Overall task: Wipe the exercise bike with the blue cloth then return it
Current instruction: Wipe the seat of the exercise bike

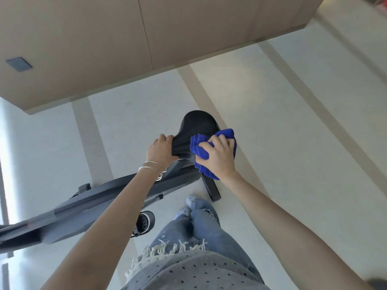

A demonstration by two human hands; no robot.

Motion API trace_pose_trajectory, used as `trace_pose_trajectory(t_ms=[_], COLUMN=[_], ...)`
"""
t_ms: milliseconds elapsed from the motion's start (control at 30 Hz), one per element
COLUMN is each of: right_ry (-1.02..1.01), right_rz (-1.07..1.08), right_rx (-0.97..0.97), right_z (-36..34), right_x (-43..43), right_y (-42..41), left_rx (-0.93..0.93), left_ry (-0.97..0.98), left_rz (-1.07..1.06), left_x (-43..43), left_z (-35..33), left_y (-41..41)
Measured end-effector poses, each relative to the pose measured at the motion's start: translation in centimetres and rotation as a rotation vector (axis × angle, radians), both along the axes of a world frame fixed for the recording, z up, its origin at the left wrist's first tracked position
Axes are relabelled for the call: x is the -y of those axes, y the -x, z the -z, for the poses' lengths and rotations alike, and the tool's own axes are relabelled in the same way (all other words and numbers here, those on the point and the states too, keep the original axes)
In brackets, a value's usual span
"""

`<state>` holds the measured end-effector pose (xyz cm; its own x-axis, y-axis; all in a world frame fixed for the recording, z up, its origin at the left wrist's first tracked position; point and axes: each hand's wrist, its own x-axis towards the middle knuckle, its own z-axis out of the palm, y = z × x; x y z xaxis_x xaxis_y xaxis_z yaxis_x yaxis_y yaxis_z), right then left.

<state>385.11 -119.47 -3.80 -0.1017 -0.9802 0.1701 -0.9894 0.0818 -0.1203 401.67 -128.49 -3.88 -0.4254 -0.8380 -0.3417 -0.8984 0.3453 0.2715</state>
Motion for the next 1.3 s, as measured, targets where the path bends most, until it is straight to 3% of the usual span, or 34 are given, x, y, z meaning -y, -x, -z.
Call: trace_pose_trajectory(t_ms=[67,167,267,400,567,1033,1300], right_ry=[-0.026,-0.029,0.085,0.184,-0.264,-0.152,-0.074], right_rz=[-0.043,-0.116,-0.043,0.053,0.179,0.072,-0.036], right_rx=[0.025,0.211,0.320,0.283,0.237,0.055,0.018], right_z=[-0.5,-1.8,-3.9,-5.4,-2.1,-1.0,-0.3], right_x=[-0.6,-0.8,0.5,5.4,8.2,2.1,-2.2], right_y=[0.4,2.0,3.2,2.6,0.0,-0.8,-0.5], left_rx=[0.002,0.004,-0.004,-0.068,-0.122,-0.178,-0.106], left_ry=[-0.007,-0.005,-0.001,-0.001,0.000,0.013,0.023], left_rz=[-0.006,-0.013,-0.018,-0.051,-0.067,-0.137,-0.106], left_x=[-0.1,0.0,0.1,-0.1,-0.2,-0.9,-1.5], left_z=[-0.1,-0.1,-0.1,0.1,0.6,0.9,0.4], left_y=[0.1,0.2,0.1,0.0,-0.6,-0.3,0.8])
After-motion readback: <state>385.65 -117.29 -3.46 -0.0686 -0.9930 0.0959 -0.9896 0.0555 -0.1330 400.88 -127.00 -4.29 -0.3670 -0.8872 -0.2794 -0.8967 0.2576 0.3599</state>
